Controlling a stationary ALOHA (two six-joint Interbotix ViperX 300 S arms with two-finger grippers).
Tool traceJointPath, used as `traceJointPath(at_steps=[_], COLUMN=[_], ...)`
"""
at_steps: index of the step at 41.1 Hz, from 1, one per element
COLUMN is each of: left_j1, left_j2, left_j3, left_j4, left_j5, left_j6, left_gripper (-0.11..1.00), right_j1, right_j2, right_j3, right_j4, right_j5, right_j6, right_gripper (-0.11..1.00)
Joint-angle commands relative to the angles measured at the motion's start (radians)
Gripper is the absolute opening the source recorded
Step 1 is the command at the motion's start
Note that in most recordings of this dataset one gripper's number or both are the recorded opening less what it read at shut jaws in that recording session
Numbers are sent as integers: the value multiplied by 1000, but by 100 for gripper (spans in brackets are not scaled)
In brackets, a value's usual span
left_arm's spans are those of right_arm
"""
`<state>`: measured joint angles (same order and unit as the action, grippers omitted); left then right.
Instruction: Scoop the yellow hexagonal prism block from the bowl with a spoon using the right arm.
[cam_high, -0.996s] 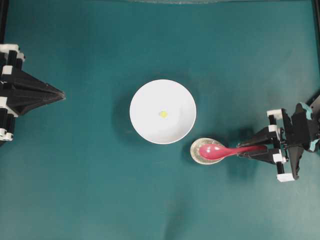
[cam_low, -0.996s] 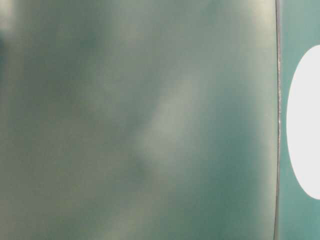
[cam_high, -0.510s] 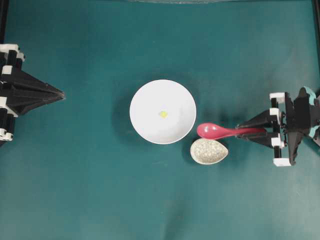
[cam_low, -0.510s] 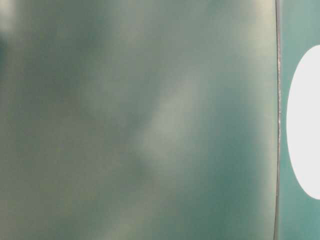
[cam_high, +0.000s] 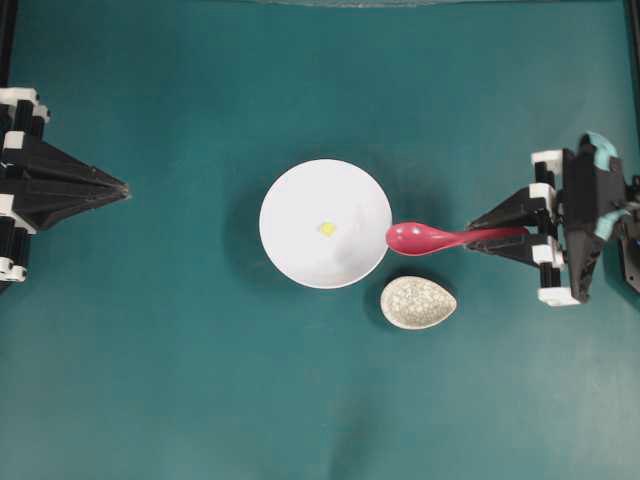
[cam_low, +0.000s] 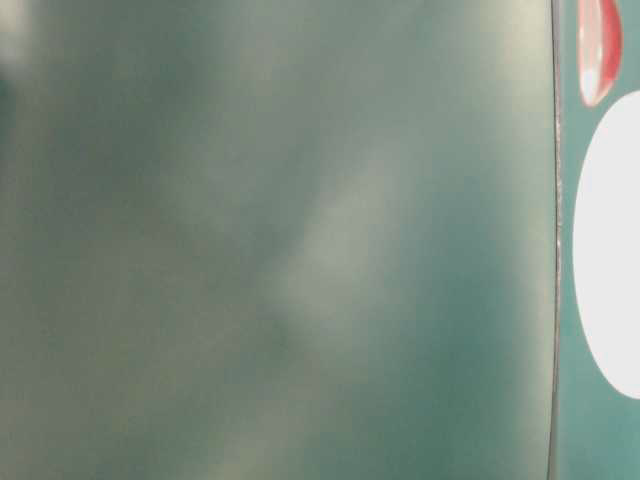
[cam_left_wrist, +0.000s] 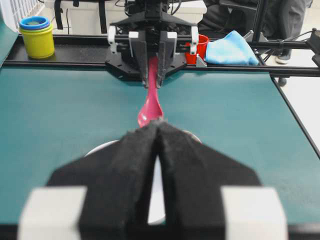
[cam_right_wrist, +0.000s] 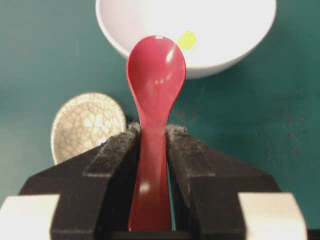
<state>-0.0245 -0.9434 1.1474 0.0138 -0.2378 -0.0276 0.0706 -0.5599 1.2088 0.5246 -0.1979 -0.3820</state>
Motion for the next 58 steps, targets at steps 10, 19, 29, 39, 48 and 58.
traceJointPath(at_steps=[10,19,29,39,48,58], left_j1=[3,3,3,3,3,3], left_j2=[5,5,5,5,5,3], left_j3=[-26,-25,-25,-25,-25,-25], left_j4=[2,3,3,3,3,3], left_j5=[-9,-6,-3,-3,-3,-3], left_j6=[5,5,6,6,8,8], left_gripper=[3,3,3,3,3,3], right_j1=[-146,-178,-204,-227,-247,-264], right_j2=[0,28,106,224,307,387], right_j3=[-155,-227,-318,-410,-511,-606], right_j4=[-35,-67,-67,-67,-67,-75], right_j5=[284,357,456,522,643,769], right_j6=[-5,-3,2,38,67,78], right_gripper=[25,25,25,25,25,25])
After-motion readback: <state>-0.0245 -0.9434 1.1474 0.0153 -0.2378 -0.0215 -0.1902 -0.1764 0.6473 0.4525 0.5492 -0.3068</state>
